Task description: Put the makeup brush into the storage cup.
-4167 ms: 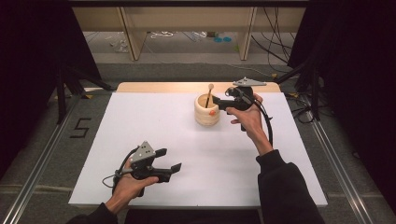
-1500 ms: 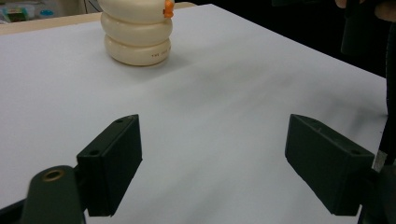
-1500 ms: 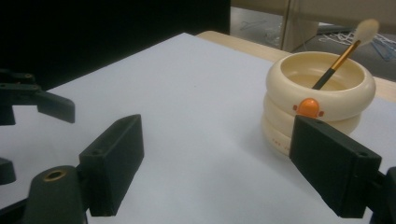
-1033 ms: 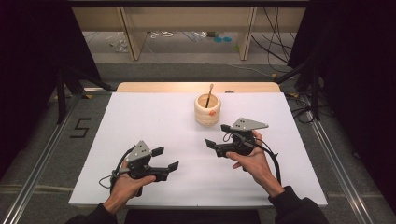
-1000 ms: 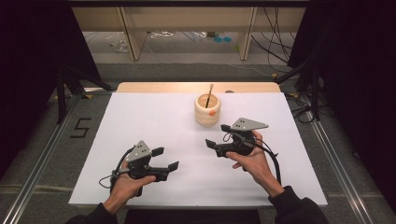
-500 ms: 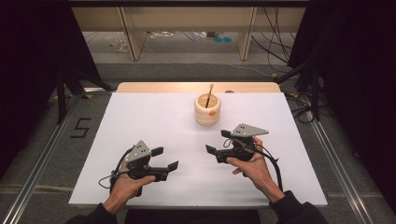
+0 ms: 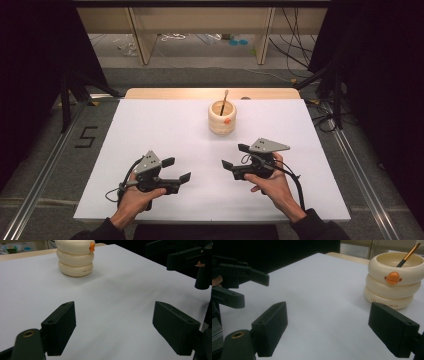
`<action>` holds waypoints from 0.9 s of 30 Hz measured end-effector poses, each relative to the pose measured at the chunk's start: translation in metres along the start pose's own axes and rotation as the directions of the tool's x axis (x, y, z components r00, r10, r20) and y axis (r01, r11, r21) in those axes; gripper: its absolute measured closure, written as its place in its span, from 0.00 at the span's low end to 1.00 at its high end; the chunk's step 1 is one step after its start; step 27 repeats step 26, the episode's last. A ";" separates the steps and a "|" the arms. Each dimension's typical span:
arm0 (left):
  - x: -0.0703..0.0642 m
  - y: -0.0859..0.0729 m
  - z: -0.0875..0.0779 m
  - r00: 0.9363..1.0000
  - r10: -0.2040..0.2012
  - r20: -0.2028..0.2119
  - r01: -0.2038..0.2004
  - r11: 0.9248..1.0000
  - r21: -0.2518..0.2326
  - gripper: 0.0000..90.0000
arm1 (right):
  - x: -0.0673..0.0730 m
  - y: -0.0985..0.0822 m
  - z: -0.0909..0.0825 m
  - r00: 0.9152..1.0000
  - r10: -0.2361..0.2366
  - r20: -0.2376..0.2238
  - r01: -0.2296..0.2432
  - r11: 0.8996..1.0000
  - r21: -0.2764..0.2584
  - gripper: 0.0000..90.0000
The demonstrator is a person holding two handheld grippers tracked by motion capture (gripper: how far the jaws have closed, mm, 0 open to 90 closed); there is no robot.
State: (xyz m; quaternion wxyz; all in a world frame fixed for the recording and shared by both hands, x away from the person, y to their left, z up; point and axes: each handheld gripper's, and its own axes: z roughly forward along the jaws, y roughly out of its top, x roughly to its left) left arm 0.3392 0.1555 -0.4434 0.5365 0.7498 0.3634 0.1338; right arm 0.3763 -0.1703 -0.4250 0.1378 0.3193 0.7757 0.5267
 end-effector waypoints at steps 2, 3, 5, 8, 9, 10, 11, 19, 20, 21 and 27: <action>0.000 0.000 0.000 1.000 0.000 0.000 0.000 1.000 0.000 0.21 | 0.000 -0.002 -0.002 1.000 0.003 -0.002 -0.003 1.000 -0.005 0.18; 0.000 0.000 0.000 1.000 -0.001 -0.001 0.001 1.000 0.000 0.21 | 0.000 -0.002 -0.003 1.000 0.004 0.008 -0.004 1.000 -0.011 0.18; 0.000 0.000 0.000 1.000 -0.001 -0.001 0.001 1.000 0.000 0.21 | 0.000 -0.004 -0.004 1.000 0.008 0.001 -0.008 1.000 -0.013 0.18; 0.000 0.000 0.000 1.000 -0.003 -0.003 0.003 1.000 0.001 0.21 | 0.001 -0.004 -0.006 1.000 0.007 0.002 -0.007 1.000 -0.008 0.18; -0.001 0.000 0.000 1.000 -0.004 -0.002 0.004 1.000 0.002 0.21 | 0.002 -0.005 -0.006 1.000 0.007 0.005 -0.007 1.000 -0.008 0.18; -0.001 0.000 0.000 1.000 -0.004 -0.002 0.004 1.000 0.002 0.21 | 0.002 -0.005 -0.006 1.000 0.007 0.005 -0.007 1.000 -0.008 0.18; 0.000 0.000 0.000 1.000 0.015 0.004 -0.015 1.000 0.003 0.21 | 0.002 -0.005 -0.006 1.000 0.006 0.005 -0.006 1.000 -0.010 0.18; 0.001 0.000 0.000 1.000 0.015 0.005 -0.015 1.000 0.003 0.21 | 0.001 -0.006 -0.007 1.000 0.002 0.009 -0.002 1.000 -0.016 0.18; 0.000 0.000 0.000 1.000 0.016 0.005 -0.016 1.000 0.003 0.21 | 0.001 -0.006 -0.007 1.000 0.004 0.010 -0.004 1.000 -0.018 0.18; 0.000 0.000 0.000 1.000 0.015 0.004 -0.015 1.000 0.003 0.21 | 0.001 -0.006 -0.007 1.000 0.004 0.011 -0.004 1.000 -0.018 0.18; 0.000 0.000 0.001 1.000 0.014 0.005 -0.014 1.000 0.002 0.21 | 0.001 -0.006 -0.007 1.000 0.008 0.009 -0.007 1.000 -0.027 0.18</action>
